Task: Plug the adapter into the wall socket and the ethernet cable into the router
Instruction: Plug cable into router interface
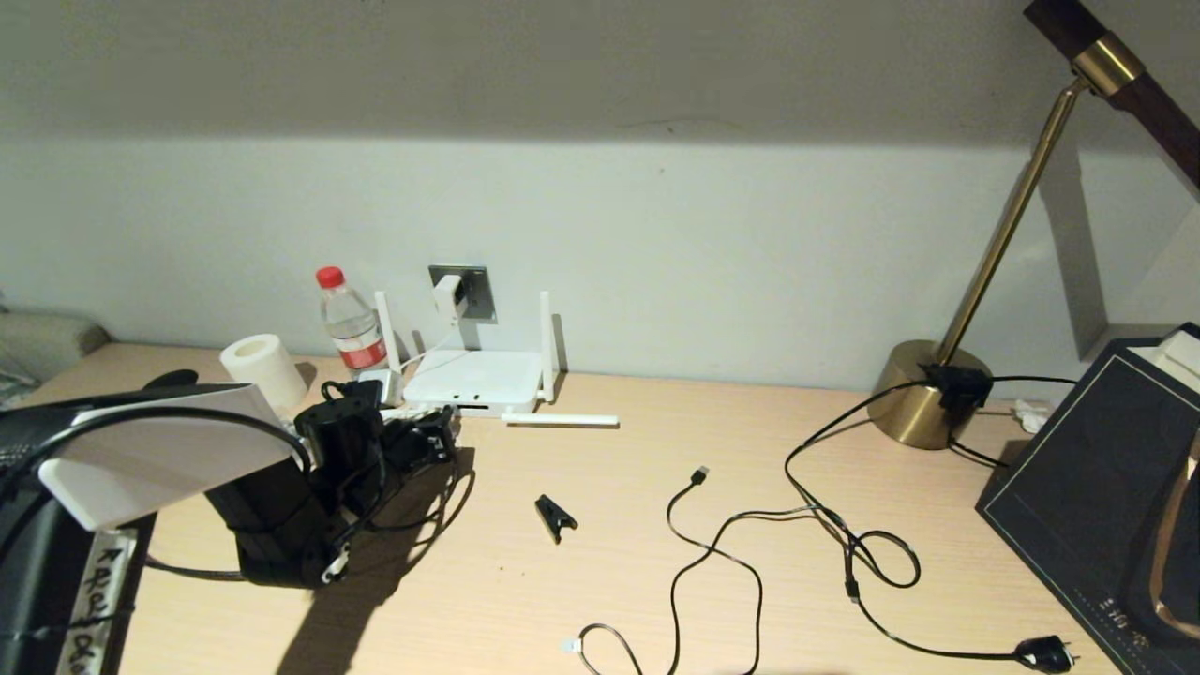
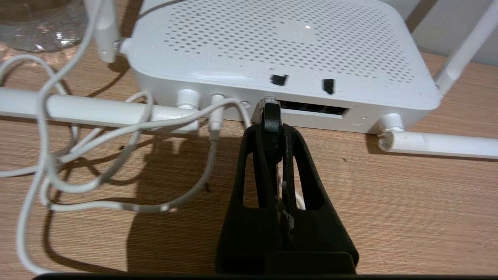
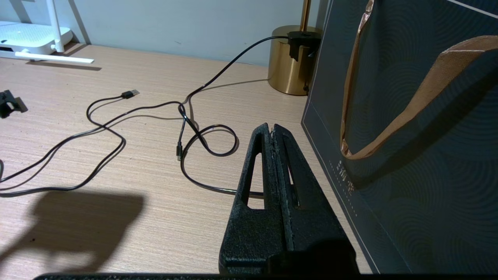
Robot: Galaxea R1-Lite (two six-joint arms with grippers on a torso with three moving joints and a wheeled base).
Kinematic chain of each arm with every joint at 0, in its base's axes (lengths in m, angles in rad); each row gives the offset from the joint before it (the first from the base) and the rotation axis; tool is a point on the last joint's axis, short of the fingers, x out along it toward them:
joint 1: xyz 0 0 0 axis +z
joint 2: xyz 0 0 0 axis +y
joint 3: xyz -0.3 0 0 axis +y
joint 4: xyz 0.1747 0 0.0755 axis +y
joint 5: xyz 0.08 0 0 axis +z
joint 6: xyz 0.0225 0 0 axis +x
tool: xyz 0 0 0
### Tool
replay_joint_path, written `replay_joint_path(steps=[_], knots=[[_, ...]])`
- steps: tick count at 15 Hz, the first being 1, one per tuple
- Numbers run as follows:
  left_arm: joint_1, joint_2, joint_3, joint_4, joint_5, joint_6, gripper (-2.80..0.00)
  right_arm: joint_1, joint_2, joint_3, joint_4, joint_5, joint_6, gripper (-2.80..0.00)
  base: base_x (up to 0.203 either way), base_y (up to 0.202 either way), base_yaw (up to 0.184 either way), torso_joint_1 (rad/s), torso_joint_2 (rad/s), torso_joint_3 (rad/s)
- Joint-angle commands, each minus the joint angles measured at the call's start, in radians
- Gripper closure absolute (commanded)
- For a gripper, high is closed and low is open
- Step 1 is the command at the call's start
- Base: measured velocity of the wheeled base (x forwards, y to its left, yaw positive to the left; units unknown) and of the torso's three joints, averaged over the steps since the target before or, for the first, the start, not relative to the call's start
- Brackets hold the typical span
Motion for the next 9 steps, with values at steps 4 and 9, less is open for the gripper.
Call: replay_joint_path(steps=[4, 9], knots=[[0.011, 0.005, -0.014, -0.006, -0.014, -0.001, 0.0, 0.0, 0.002, 0.035, -0.001, 0.0, -0.001, 0.0, 0.0, 0.0, 0.0, 0.0, 0.0, 0.0], [0.011, 0.02, -0.021, -0.005, -0.016, -0.001, 0.0, 0.0, 0.002, 0.035, -0.001, 0.0, -0.001, 0.0, 0.0, 0.0, 0.0, 0.0, 0.0, 0.0]])
